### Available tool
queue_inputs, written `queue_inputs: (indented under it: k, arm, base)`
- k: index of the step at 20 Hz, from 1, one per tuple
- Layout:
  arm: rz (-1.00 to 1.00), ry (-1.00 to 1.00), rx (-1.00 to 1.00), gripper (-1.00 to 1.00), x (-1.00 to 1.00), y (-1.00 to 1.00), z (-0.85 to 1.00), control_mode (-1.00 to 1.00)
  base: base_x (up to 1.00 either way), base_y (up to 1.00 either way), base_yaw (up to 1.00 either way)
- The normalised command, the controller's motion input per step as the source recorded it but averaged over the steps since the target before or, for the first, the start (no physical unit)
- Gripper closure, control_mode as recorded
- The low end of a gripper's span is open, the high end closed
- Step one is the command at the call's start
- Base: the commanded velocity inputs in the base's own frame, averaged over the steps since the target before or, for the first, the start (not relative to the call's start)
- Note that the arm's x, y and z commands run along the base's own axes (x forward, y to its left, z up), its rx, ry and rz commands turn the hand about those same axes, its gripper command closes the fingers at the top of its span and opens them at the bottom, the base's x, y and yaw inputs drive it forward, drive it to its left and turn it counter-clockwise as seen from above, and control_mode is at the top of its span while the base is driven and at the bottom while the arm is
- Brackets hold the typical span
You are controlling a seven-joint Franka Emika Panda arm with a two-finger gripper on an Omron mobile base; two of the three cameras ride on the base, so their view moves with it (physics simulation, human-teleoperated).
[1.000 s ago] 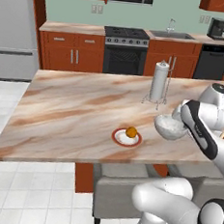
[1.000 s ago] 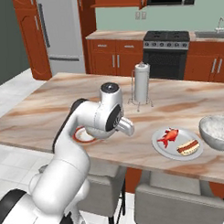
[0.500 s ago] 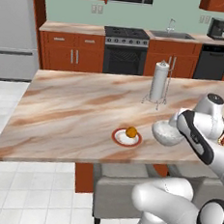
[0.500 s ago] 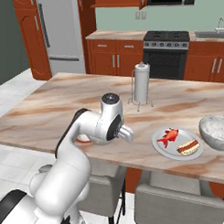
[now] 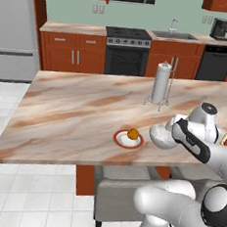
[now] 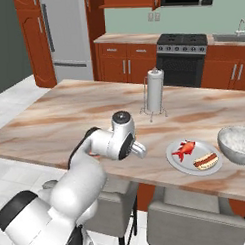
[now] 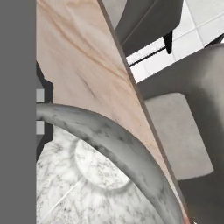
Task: Take the smaller bowl and place it next to the appetizer plate on the dining counter , and place the larger bowl next to the plate with cooked food.
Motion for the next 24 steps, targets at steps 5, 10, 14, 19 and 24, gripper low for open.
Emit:
queue_inputs:
  k: [5, 10, 14, 19, 24]
  arm:
    - [0.0, -0.04, 0.0, 1.0, 0.56, 0.0, -0.33, -1.0]
    - [0.0, -0.03, 0.0, 1.0, 0.59, 0.0, -0.29, -1.0]
    - [0.0, 0.0, 0.0, 1.0, 0.51, -0.01, -0.23, -1.0]
    - [-0.01, 0.0, 0.0, 1.0, 0.45, -0.03, -0.07, -1.0]
    - [-0.01, 0.0, 0.0, -1.0, 0.46, -0.1, -0.06, -1.0]
  base:
    - [0.0, 0.0, 0.0]
    - [0.0, 0.0, 0.0]
    - [0.0, 0.0, 0.0]
    - [0.0, 0.0, 0.0]
    - [0.0, 0.0, 0.0]
